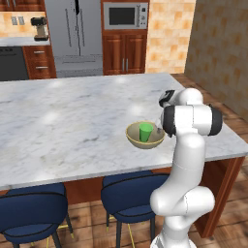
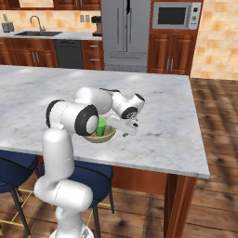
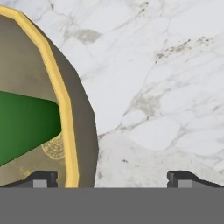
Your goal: Place the cup inside the bowl on the dining table and move the bowl to any counter.
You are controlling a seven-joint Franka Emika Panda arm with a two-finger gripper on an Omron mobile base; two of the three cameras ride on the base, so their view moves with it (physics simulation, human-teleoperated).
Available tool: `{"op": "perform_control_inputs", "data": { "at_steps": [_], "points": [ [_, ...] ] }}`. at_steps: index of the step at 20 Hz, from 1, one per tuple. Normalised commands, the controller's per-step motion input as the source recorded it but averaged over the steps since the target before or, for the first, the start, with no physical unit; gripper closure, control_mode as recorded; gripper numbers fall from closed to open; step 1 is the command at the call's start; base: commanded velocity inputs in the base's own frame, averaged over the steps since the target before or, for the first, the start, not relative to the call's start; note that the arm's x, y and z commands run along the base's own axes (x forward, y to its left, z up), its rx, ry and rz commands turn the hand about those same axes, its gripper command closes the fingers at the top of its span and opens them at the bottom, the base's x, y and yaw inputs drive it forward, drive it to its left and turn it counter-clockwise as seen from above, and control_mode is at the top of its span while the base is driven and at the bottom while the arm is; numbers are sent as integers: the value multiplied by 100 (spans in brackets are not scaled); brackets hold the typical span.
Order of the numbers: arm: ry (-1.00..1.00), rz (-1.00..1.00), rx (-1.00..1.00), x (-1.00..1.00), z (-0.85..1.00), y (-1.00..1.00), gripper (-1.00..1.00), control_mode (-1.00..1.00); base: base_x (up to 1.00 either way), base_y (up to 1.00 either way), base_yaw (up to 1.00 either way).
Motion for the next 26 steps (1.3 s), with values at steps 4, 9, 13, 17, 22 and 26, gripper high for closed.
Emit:
{"op": "perform_control_inputs", "data": {
  "at_steps": [4, 9, 13, 17, 22, 26],
  "points": [
    [0, 0, 0, 0, 0, 0, 100, -100, 0, 0, 0],
    [0, 0, 0, 0, 0, 0, 100, -100, 0, 0, 0],
    [0, 0, 0, 0, 0, 0, 100, -100, 0, 0, 0],
    [0, 0, 0, 0, 0, 3, 100, -100, 0, 0, 0],
    [5, 0, -2, 0, 12, 16, 100, -100, 0, 0, 0],
    [4, 0, -9, 0, 50, 24, 100, -100, 0, 0, 0]
  ]
}}
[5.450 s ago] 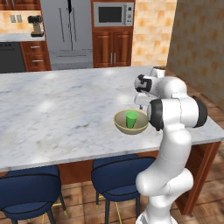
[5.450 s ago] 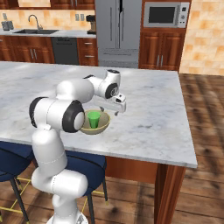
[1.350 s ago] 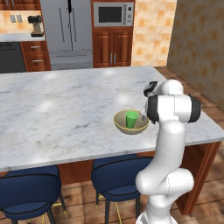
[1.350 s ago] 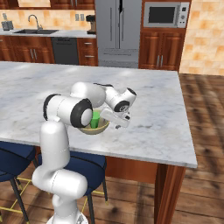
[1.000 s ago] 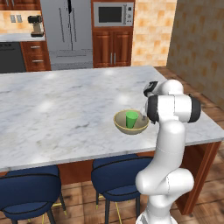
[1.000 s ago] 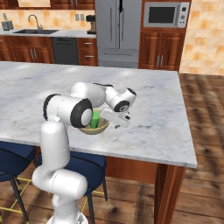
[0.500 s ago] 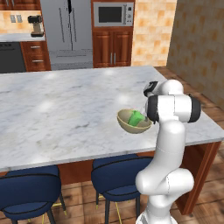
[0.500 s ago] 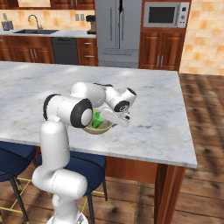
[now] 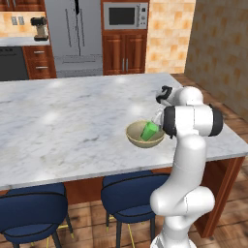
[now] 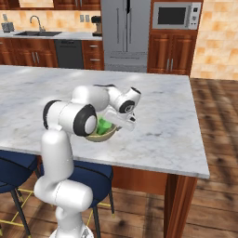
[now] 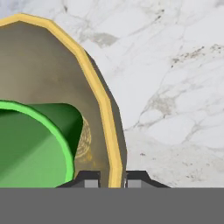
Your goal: Place the cup inside the bowl on the dining table and move the bowl to any counter.
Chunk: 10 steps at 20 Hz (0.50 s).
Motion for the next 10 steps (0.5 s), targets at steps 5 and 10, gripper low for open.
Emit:
{"op": "perform_control_inputs", "data": {
  "at_steps": [5, 10],
  "points": [
    [0, 0, -7, 0, 33, 32, 100, -100, 0, 0, 0],
    [0, 0, -2, 0, 15, 29, 100, -100, 0, 0, 0]
  ]
}}
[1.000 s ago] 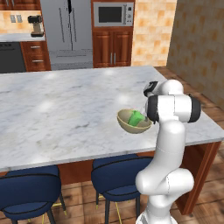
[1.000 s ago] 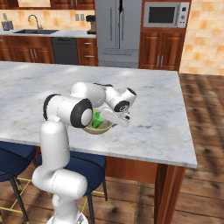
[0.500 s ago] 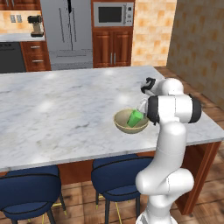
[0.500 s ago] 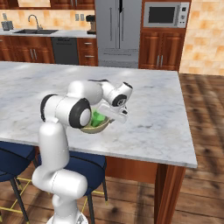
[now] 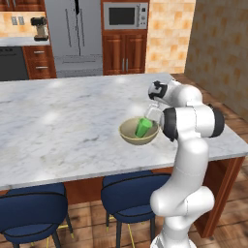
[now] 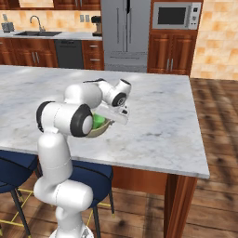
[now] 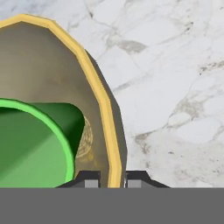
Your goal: Place the cup inside the bowl on the dining table and move the bowl to any counter.
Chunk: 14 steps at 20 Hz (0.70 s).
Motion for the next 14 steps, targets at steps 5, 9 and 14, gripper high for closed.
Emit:
{"op": "perform_control_inputs", "data": {
  "at_steps": [5, 9, 14],
  "points": [
    [0, 0, 0, -4, 23, 12, 100, -100, 0, 0, 0],
    [-4, 0, 1, -15, 37, 11, 100, -100, 0, 0, 0],
    [-6, 0, 2, -15, 34, 11, 100, -100, 0, 0, 0]
  ]
}}
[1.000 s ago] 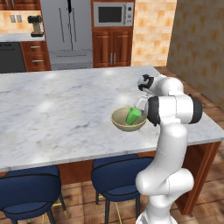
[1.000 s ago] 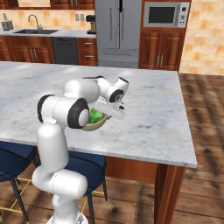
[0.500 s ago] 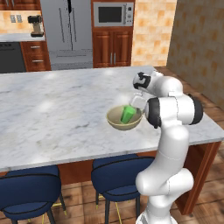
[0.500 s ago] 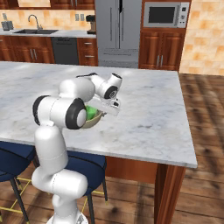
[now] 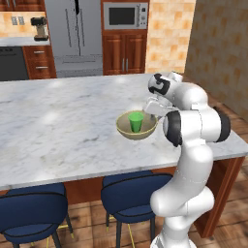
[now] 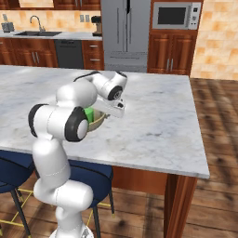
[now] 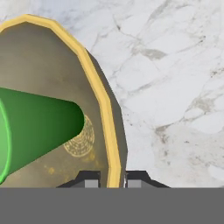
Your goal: Place the cup inside the bowl on the dining table and move the bowl to any counter.
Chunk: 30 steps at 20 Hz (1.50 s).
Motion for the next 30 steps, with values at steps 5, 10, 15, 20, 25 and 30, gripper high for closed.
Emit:
{"op": "perform_control_inputs", "data": {
  "at_steps": [5, 10, 15, 20, 25, 30],
  "points": [
    [-2, 0, 1, -16, 26, 7, 100, -100, 0, 0, 0],
    [-2, 0, 4, -32, 24, 3, 100, -100, 0, 0, 0],
    [-2, 0, 7, -35, 28, 0, 100, -100, 0, 0, 0],
    [-3, 0, 4, -29, 24, 0, 100, -100, 0, 0, 0],
    [-1, 0, 1, -15, 6, -2, 100, -100, 0, 0, 0],
    [0, 0, 0, 0, 0, 0, 100, -100, 0, 0, 0]
  ]
}}
